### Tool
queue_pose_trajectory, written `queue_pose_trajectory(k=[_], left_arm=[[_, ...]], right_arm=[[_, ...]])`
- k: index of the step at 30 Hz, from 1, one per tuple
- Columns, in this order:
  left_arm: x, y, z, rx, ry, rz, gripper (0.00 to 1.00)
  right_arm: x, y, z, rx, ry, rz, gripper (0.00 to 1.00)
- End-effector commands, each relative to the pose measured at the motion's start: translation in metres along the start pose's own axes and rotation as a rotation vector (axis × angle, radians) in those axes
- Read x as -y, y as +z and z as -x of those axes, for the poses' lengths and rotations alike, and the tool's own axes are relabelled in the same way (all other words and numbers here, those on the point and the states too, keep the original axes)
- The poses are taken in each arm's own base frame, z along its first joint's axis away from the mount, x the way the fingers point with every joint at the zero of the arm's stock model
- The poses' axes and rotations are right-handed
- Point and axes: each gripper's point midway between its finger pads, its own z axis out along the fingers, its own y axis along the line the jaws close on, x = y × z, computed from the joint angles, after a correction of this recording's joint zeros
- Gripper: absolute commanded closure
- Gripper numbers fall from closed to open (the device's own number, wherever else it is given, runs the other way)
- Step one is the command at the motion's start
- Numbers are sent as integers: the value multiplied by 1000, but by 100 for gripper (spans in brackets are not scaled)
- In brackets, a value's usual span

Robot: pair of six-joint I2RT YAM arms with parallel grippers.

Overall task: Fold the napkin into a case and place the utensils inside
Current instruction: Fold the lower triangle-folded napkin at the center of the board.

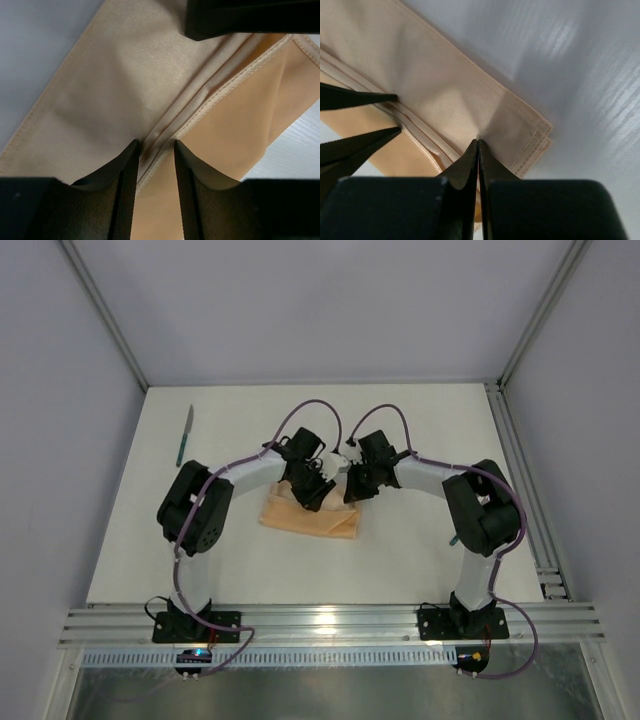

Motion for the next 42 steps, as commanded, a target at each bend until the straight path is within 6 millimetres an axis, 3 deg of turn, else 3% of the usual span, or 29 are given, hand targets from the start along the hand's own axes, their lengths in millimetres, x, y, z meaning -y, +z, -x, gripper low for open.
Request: queue_pose_trajectory(k=[1,6,18,22,29,34,37,42], left_arm=[[15,10,17,39,40,-47,64],[28,16,4,17,49,-85,67],[45,6,-6,-1,125,-103,69],[39,2,-8,-12,118,-53,69],[38,6,-8,-20,89,-45,69],[41,0,0,3,74,-66,67],[41,-12,11,31,56,-68,61],[34,-46,38,118,24,-31,48]], right_arm=[[7,5,7,41,31,-19,96],[10,8,7,43,47,-26,96],[10,10,15,81,87,-30,96],[15,5,18,105,95,-70,96],[0,-18,39,159,24,-37,96],[-11,-59,57,235,-47,-53,92],[-15,-77,56,258,-54,-57,92],[-16,-84,41,255,-23,-46,92]])
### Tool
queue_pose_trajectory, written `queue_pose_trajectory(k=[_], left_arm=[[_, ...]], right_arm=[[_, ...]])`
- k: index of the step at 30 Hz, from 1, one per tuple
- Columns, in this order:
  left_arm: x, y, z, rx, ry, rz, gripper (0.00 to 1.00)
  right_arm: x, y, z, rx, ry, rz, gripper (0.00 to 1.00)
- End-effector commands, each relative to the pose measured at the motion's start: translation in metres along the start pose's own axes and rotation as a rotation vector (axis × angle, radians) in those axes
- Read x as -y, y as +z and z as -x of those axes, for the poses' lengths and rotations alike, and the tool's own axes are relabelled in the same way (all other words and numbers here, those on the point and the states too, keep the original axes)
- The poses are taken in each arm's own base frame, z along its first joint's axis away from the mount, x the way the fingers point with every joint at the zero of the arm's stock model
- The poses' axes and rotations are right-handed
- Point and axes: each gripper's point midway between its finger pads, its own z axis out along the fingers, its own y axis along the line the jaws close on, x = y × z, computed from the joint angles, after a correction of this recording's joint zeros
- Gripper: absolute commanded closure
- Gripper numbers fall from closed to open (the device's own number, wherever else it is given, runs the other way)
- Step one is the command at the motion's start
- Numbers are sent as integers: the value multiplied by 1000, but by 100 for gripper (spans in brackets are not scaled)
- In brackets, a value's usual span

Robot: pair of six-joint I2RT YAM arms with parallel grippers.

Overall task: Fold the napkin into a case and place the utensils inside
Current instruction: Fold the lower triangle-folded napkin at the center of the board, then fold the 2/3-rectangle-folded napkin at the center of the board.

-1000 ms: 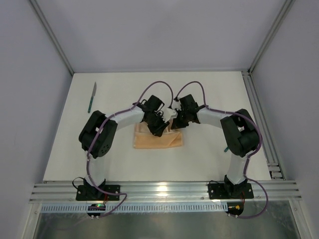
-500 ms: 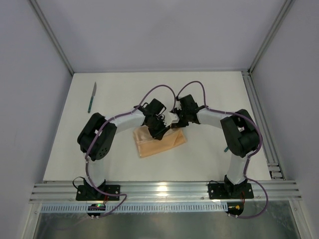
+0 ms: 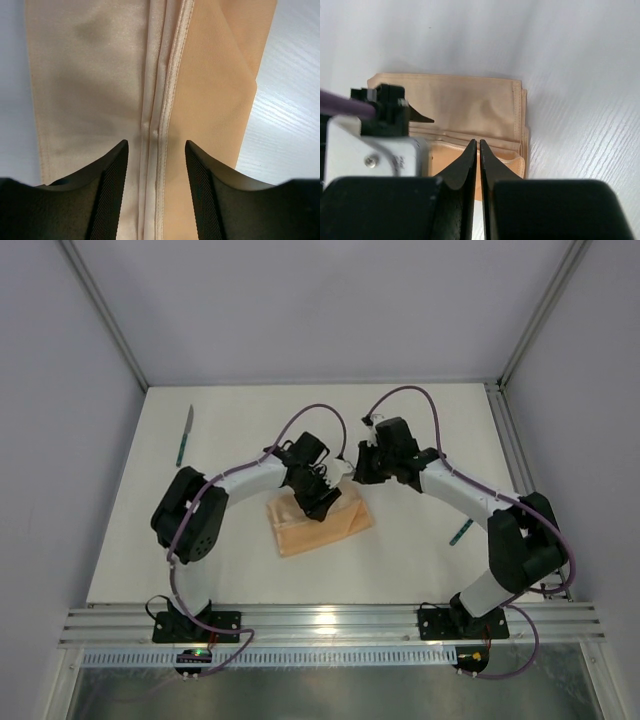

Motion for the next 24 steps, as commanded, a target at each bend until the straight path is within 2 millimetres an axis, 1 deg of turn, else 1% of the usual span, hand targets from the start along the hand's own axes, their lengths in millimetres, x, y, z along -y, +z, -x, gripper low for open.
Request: queue_pose_trajectory(k=[1,2,3,4,5,6,7,9,10,11,13,14,15,17,18,20,21,22,24], left_arm=[[-5,-54,46,154,-17,46,46],[-5,-68,52,185,-20,61,45],[-6,-76,54,201,-38,70,43],[-12,-84,54,216,-55,85,42],[-13,-97,56,240,-62,102,42],[-16,-103,52,242,-95,116,41],[-26,-109,40,240,-148,134,41],[-39,-123,24,250,-228,172,39],[-55,-126,1,234,-303,197,39],[-63,-128,-11,226,-342,216,38],[-75,-127,-34,200,-409,235,36],[-83,-126,-50,183,-454,240,36],[-86,-120,-60,156,-475,231,35],[-90,-112,-70,132,-499,225,35],[-92,-108,-72,125,-506,222,35],[-95,-97,-76,114,-522,210,35],[-96,-93,-76,113,-529,200,35],[-96,-87,-78,100,-542,184,36],[-92,-82,-76,103,-558,146,40]], right_arm=[[0,-9,-13,-7,8,-2,92],[-1,-12,-13,3,12,0,92],[0,-12,-17,-4,16,-2,92],[-1,-13,-17,-4,15,2,92],[-1,-14,-17,-3,16,3,92],[-3,-14,-17,-2,13,6,92],[-6,-14,-18,-5,8,12,92],[-11,-15,-19,-6,4,22,92],[-18,-15,-22,-10,-8,35,92],[-22,-14,-25,-16,-12,44,92],[-34,-9,-30,-30,-26,72,92],[-48,-7,-37,-46,-47,93,92],[-53,-1,-44,-64,-56,100,92],[-69,6,-56,-92,-73,128,92],[-72,13,-61,-102,-58,139,92],[-76,19,-71,-124,-35,154,92],[-79,23,-72,-119,-29,168,92],[-79,27,-76,-133,-15,168,92],[-81,31,-80,-140,-15,171,92]])
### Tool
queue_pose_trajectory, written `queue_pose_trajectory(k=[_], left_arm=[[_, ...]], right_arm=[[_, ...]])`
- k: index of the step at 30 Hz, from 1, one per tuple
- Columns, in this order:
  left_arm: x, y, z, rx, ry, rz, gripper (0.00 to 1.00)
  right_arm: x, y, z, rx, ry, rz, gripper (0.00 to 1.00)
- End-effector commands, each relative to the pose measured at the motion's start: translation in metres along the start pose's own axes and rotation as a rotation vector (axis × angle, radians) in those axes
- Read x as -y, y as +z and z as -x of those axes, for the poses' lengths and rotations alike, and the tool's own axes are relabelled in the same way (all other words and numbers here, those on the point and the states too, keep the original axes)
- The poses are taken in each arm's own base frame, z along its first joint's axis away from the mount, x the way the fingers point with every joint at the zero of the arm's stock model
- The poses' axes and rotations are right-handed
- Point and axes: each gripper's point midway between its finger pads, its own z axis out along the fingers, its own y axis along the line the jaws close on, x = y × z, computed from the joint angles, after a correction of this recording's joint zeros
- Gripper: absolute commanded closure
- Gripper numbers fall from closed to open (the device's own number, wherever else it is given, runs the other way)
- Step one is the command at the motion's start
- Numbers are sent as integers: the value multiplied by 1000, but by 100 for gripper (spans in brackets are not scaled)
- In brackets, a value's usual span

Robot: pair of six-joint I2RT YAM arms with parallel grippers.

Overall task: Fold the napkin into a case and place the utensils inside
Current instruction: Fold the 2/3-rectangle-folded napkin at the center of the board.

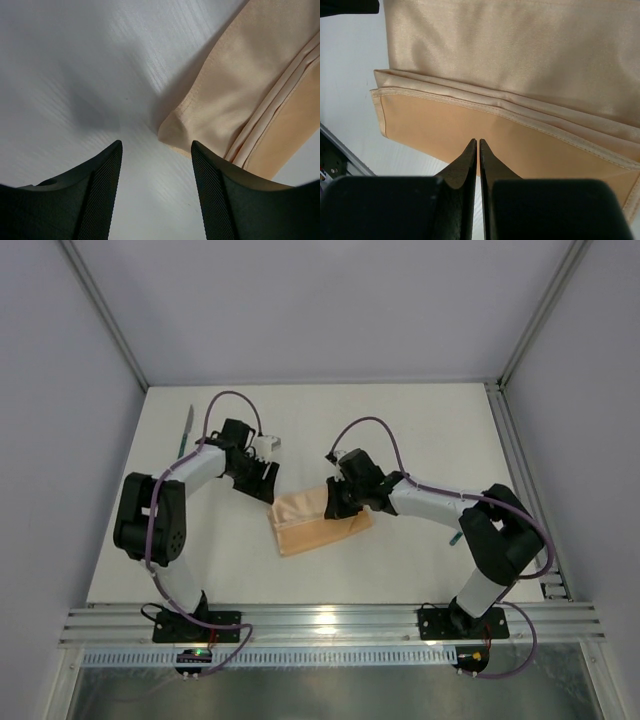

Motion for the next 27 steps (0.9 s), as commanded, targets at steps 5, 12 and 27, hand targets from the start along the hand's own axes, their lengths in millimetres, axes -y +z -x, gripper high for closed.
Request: queue_pose_trajectory(k=[5,12,27], left_arm=[[14,11,1,3,-53,-87,44],[26,19,-11,-46,-94,-171,47],[32,27,-14,-48,-98,-216,68]], right_arm=[[-1,16,-6,-6,48,22,92],[-3,18,-16,-15,62,23,93],[-21,23,-27,-29,72,50,92]])
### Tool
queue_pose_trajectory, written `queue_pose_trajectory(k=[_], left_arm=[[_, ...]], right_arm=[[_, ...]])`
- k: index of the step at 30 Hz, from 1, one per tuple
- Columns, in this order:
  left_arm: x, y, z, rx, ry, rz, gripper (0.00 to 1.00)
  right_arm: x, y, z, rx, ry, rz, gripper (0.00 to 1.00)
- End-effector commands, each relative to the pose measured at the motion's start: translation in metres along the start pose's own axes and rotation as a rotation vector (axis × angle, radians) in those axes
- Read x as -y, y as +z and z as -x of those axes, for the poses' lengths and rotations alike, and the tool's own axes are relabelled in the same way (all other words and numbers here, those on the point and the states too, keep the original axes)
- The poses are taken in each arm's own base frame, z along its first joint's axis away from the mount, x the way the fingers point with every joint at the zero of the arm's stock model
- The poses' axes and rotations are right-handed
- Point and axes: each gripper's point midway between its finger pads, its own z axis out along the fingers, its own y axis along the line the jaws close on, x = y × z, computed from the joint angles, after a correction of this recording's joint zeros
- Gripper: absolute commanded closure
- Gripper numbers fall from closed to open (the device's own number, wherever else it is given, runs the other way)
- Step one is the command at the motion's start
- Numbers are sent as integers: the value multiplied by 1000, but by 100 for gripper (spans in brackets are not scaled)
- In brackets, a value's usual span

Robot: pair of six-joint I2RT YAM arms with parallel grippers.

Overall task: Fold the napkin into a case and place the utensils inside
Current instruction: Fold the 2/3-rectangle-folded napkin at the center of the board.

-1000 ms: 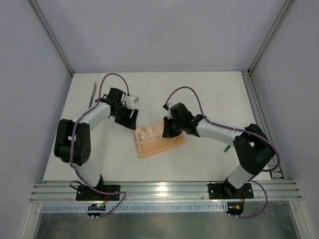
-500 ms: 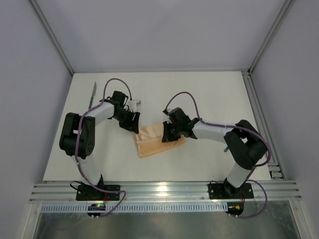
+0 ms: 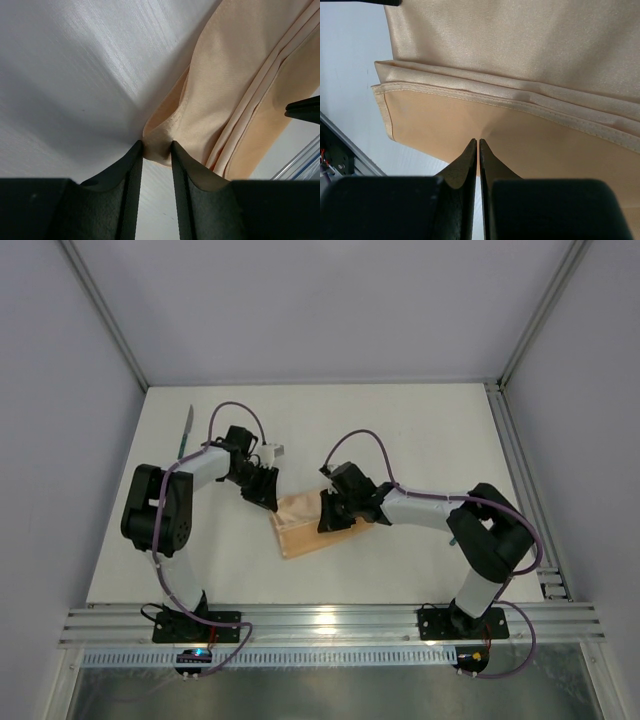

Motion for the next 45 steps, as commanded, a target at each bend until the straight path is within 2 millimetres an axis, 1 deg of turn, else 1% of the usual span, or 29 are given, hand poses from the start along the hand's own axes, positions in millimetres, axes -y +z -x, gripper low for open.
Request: queue_pose_trajectory(k=[1,3,4,7,8,10,13,14,15,17,18,20,21,22,26,27,28,29,30,31,34,36,37,38,39,40,42,43,45], left_arm=[[10,3,2,10,9,-59,70],[13,2,3,13,20,-74,74],[14,2,3,16,22,-81,81],[22,-3,9,41,49,-114,90],[26,-7,13,57,63,-118,93],[32,-9,14,66,107,-122,96],[39,-15,16,94,164,-124,100],[44,-14,12,88,178,-131,100],[48,-17,14,100,205,-131,100],[56,-16,10,97,259,-134,100],[60,-20,12,111,292,-129,100],[67,-21,10,120,353,-131,100],[74,-20,8,117,382,-139,100],[78,-24,10,133,419,-134,100],[86,-25,2,125,502,-122,100],[91,-23,-5,108,532,-128,100],[95,-24,-7,107,561,-131,100],[98,-23,-11,99,608,-136,100],[101,-23,-17,84,631,-146,100],[107,-19,-31,62,695,-157,100],[104,-16,-37,46,711,-154,100],[101,-14,-47,13,731,-159,100],[100,-14,-50,6,777,-159,99],[99,-13,-56,-17,794,-159,99],[98,-11,-62,-36,812,-159,99],[101,-9,-67,-54,847,-161,98],[96,-5,-73,-86,894,-118,98],[98,0,-80,-111,917,-118,98],[96,6,-85,-127,938,-101,98]], right_arm=[[-6,3,7,37,19,24,93],[-4,7,9,41,22,19,93],[-4,8,13,48,17,20,92],[2,13,14,39,18,3,93],[3,14,13,34,19,1,93],[11,17,8,18,34,-15,92],[22,21,0,-3,68,-28,93],[24,22,0,-1,73,-27,93],[26,24,-2,-9,84,-33,93],[28,26,-4,-18,88,-36,93],[29,28,-6,-26,98,-39,92],[30,30,-7,-28,105,-39,93],[30,31,-8,-29,114,-38,92],[30,32,-9,-28,118,-38,93],[31,34,-11,-29,143,-37,93],[31,34,-12,-32,150,-35,93],[28,35,-6,-8,155,-19,93],[28,37,-8,-10,161,-19,93],[28,37,-8,-8,169,-16,93],[27,39,-7,2,199,-11,93],[28,38,-6,15,218,-19,93],[30,38,-6,28,230,-26,93],[31,38,-6,32,240,-28,93],[30,38,-5,35,240,-27,93],[29,38,-4,37,243,-22,93],[29,38,-3,39,250,-19,93],[26,39,-1,42,251,-8,93],[25,39,0,45,255,-8,93],[23,37,3,54,253,-3,93]])
